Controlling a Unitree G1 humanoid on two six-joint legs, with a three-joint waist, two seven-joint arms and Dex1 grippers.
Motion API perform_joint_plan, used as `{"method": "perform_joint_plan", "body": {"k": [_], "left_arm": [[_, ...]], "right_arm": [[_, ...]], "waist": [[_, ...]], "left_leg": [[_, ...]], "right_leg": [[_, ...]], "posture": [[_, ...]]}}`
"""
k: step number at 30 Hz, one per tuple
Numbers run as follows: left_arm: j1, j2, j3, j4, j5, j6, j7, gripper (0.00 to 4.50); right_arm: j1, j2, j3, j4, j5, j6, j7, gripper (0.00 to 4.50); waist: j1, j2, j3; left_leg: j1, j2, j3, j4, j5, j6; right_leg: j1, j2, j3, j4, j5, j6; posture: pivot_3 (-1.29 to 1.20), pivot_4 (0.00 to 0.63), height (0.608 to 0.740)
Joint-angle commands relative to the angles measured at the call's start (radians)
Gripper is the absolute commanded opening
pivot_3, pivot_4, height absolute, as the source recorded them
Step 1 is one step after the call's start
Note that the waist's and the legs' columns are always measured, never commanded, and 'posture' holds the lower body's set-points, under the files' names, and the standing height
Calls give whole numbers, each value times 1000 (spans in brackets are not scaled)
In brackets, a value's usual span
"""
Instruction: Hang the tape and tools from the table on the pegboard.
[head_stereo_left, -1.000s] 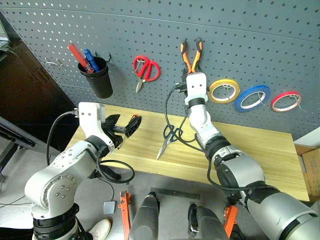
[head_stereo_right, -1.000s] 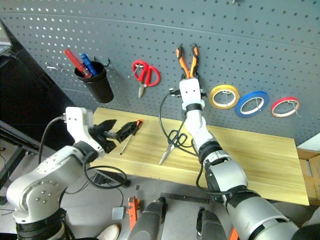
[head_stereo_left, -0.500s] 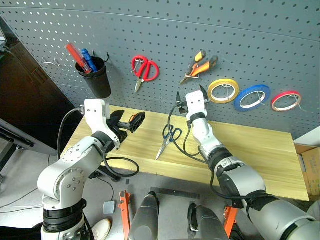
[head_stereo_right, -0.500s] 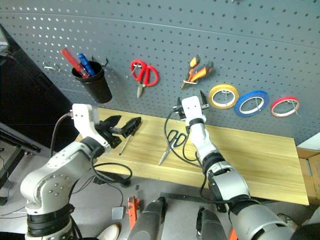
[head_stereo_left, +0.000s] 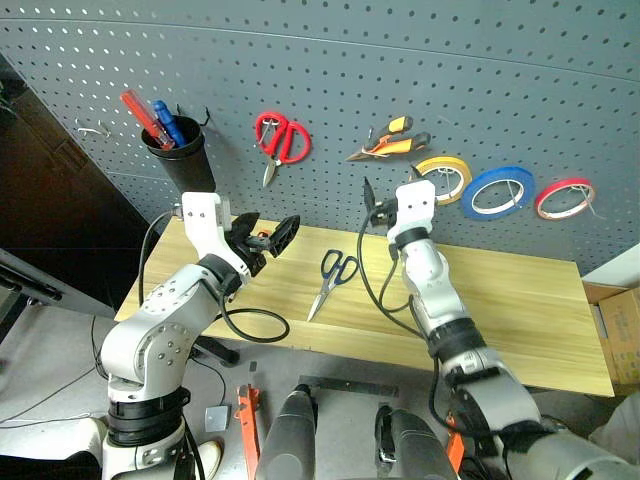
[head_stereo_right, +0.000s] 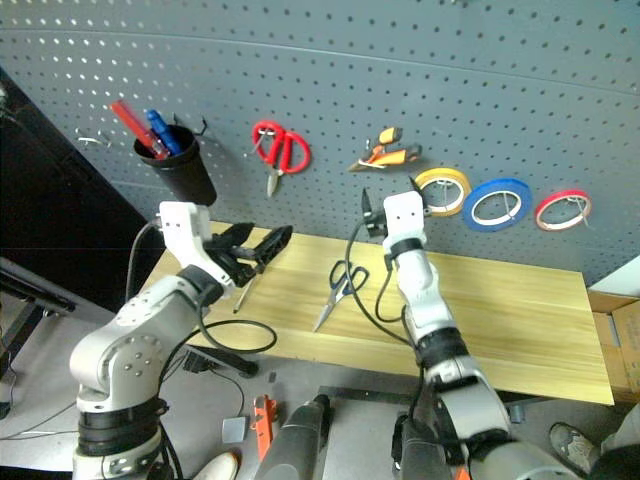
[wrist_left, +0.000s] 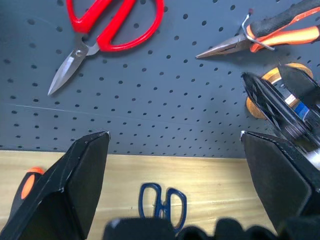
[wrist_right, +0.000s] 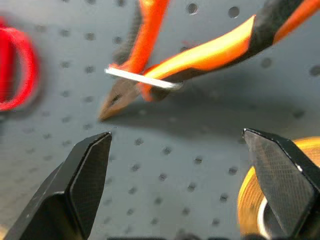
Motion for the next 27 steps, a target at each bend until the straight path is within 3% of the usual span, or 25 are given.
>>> {"method": "perform_joint_plan", "body": {"k": [1,7,11,16,27], "left_arm": [[-19,1,-22,16,33,-48,-33,4500],[-20,-3,-87,80,90,-63,-79,4500],[-8,2,-210,235,228,-77,-82,4500],[-1,-31,-361,419,402,-168,-91,4500],[7,-68,-396,534,586,-128,-6,4500]], "right_arm": [[110,-37,74,-262,37,133,147,4492],[320,-174,113,-605,119,368,343,4492],[390,-311,105,-782,193,536,470,4492],[402,-419,165,-823,182,567,581,4492],[411,-528,133,-814,187,564,682,4492]], "waist": [[-5,0,0],[-14,-1,-1],[-31,0,-1],[-64,-1,-2],[-110,-1,-1]], "left_leg": [[0,0,0,0,0,0],[1,0,0,2,0,0],[2,-1,1,3,0,0],[2,-1,2,4,0,0],[2,-1,1,5,0,0]], "right_leg": [[0,0,0,0,0,0],[2,-1,0,0,-2,-4],[2,-1,1,0,-2,-3],[3,-1,2,1,-2,-3],[2,0,2,3,-1,0]], "posture": [[237,182,740],[209,180,740],[136,188,740],[68,199,740],[14,236,740]]}}
